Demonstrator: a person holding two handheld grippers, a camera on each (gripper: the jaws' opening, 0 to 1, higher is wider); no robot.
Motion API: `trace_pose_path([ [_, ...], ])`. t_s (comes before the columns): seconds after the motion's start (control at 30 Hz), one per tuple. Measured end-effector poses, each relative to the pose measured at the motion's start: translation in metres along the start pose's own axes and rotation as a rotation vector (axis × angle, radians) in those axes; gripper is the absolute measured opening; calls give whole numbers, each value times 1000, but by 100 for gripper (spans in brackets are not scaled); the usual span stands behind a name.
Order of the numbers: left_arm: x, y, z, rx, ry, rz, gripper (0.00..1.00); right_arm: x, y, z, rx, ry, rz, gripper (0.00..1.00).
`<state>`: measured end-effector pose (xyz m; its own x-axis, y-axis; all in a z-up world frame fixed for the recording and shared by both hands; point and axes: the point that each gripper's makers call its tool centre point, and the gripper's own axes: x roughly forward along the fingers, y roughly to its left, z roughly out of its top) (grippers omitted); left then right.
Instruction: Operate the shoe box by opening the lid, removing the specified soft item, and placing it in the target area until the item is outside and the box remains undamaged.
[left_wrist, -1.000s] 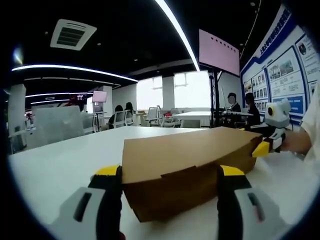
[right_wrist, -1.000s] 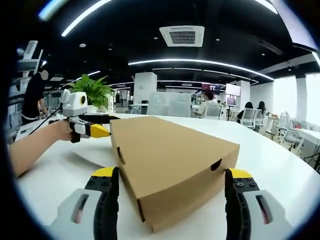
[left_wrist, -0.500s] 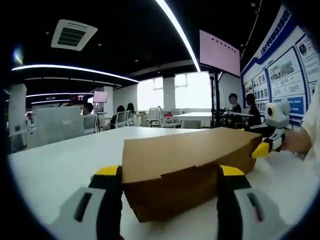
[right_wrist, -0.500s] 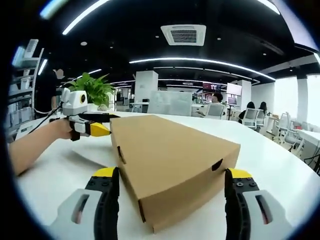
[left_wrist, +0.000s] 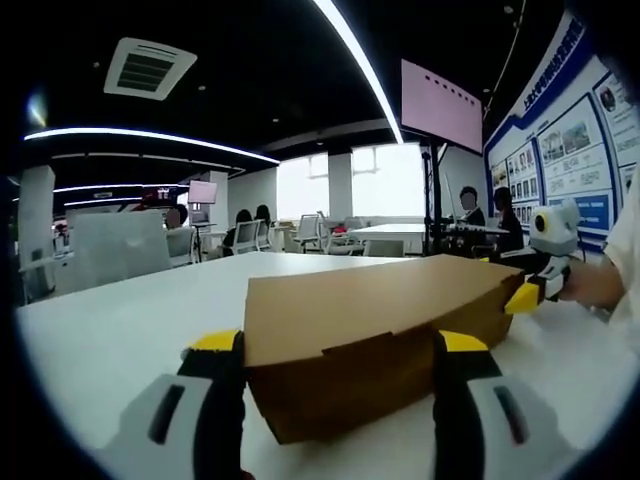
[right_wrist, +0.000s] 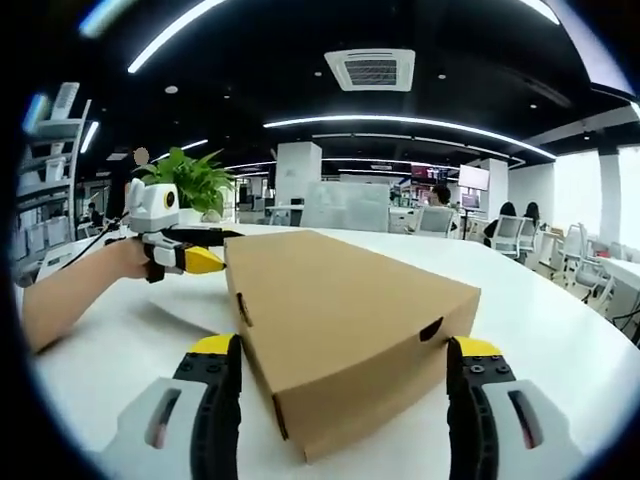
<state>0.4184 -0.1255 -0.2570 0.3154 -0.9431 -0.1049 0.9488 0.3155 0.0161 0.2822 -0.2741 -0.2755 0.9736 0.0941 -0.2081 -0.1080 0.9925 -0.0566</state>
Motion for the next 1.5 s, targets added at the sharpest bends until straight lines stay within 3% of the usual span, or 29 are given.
trace_pose_path([
  [0.87, -4, -2, -1, -6, -5, 29, 78, -1, 0, -1, 2, -15, 28, 84],
  [1.5, -7, -7, 0, -26, 29, 45, 77, -4, -1, -1, 6, -17, 41, 82],
])
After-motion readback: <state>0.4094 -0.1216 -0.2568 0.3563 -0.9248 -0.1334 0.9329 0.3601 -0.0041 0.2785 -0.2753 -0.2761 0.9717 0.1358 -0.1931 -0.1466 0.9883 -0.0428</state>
